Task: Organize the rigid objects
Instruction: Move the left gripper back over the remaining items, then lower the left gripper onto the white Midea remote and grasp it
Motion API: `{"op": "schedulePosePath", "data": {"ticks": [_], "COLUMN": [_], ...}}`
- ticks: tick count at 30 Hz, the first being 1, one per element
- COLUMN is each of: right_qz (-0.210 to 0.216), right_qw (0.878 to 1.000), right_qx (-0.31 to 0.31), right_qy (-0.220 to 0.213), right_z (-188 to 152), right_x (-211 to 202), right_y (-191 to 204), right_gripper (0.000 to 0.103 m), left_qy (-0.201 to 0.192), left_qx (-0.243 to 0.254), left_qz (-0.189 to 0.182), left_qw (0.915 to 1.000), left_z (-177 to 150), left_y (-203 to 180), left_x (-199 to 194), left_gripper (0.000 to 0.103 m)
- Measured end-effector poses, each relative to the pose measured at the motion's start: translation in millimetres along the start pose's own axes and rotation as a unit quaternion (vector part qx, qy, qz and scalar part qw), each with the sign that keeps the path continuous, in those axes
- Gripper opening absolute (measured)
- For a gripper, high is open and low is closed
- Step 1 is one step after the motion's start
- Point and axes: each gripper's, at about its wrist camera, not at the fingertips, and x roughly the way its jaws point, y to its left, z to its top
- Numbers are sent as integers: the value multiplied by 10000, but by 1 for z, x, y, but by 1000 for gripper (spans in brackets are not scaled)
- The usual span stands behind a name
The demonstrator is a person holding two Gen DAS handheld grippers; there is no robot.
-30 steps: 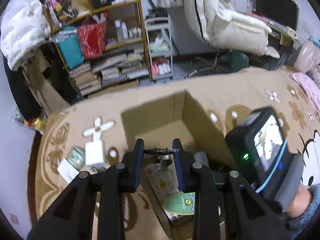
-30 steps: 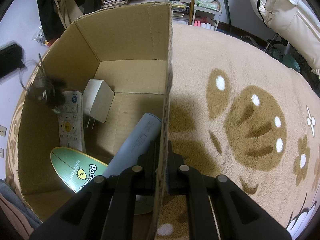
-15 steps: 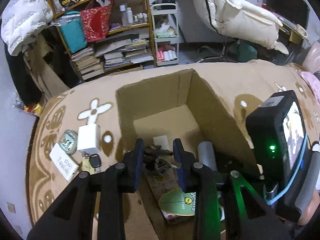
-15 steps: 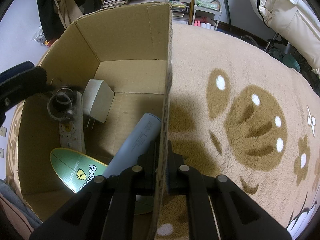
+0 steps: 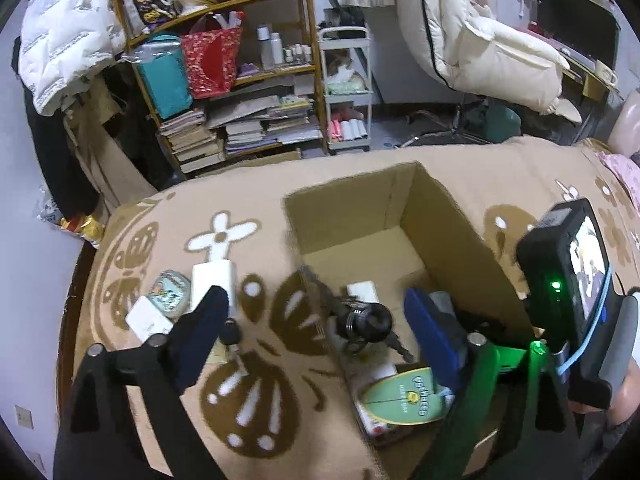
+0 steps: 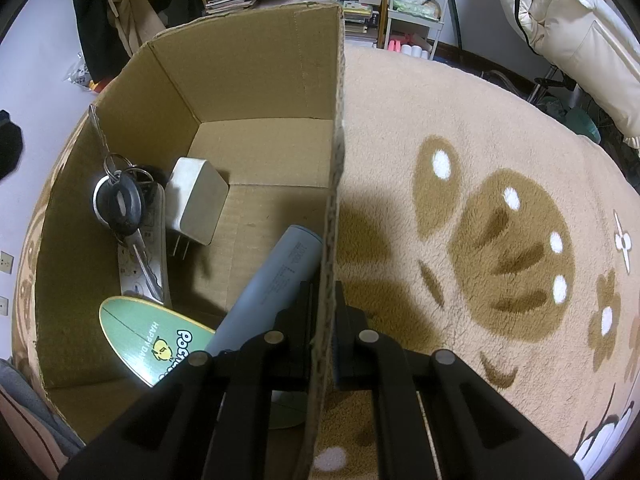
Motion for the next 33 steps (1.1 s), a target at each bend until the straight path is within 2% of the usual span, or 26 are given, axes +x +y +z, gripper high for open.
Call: {"op": "schedulePosePath", "data": {"ticks": [3, 13, 21, 25, 33], "right_qz": [-8, -5, -2, -1, 6], "right_qw": [10000, 10000, 10000, 10000, 10000], "right_qx": [-2, -5, -3, -4, 2], "right_qy": [3, 0, 1, 1, 11], "right_z": [0, 0, 0, 0, 0], "right_x": [-1, -1, -1, -1, -1], "right_y": [0, -2, -2, -2, -4], "right_gripper": [8, 8, 8, 8, 8], "left_qy": [-60, -2, 359, 566, 814], "left_qx": [-109, -267, -859, -1152, -1476], "left_qz": [148, 625, 894, 917, 986], "left_qw": [9998, 9977, 9916, 9875, 9807], "left_z": [1, -1, -17, -31, -45], "left_y": [17, 72, 133, 157, 180], "left_x": [-2, 9, 45, 67, 97], "left_gripper": [98, 99, 99, 99, 99]}}
